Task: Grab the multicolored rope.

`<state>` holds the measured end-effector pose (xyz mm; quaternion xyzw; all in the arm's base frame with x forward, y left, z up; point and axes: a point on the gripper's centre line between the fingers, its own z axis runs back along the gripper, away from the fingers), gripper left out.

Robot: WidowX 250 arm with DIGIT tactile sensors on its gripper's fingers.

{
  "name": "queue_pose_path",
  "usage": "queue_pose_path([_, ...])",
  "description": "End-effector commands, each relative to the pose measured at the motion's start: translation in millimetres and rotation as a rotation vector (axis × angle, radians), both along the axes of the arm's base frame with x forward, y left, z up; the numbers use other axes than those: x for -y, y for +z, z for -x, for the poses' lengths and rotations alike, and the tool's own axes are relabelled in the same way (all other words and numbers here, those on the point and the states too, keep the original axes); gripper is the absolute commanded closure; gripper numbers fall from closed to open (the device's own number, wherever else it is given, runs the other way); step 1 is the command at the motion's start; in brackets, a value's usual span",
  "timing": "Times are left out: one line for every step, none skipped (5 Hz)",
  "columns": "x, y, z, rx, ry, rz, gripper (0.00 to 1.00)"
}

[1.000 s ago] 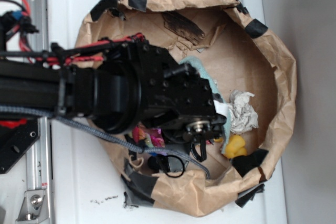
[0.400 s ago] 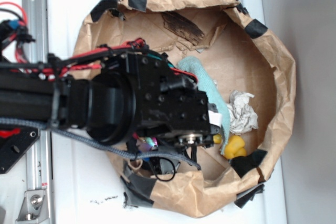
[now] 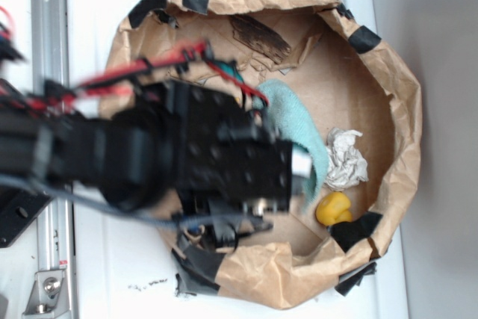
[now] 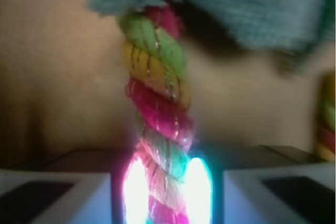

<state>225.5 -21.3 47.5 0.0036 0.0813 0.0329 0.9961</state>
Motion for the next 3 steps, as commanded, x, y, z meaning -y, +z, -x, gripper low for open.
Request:
queue_pose_path([-62.2,109.7,12.0,0.349,0.260,0.031,1.00])
queue_pose_path([-50.1,132.1,2.7,0.352,0.185,0.035,1.00])
queue_pose_path([-39.9,124.0,-5.2,0.318,0.144,0.024,1.00])
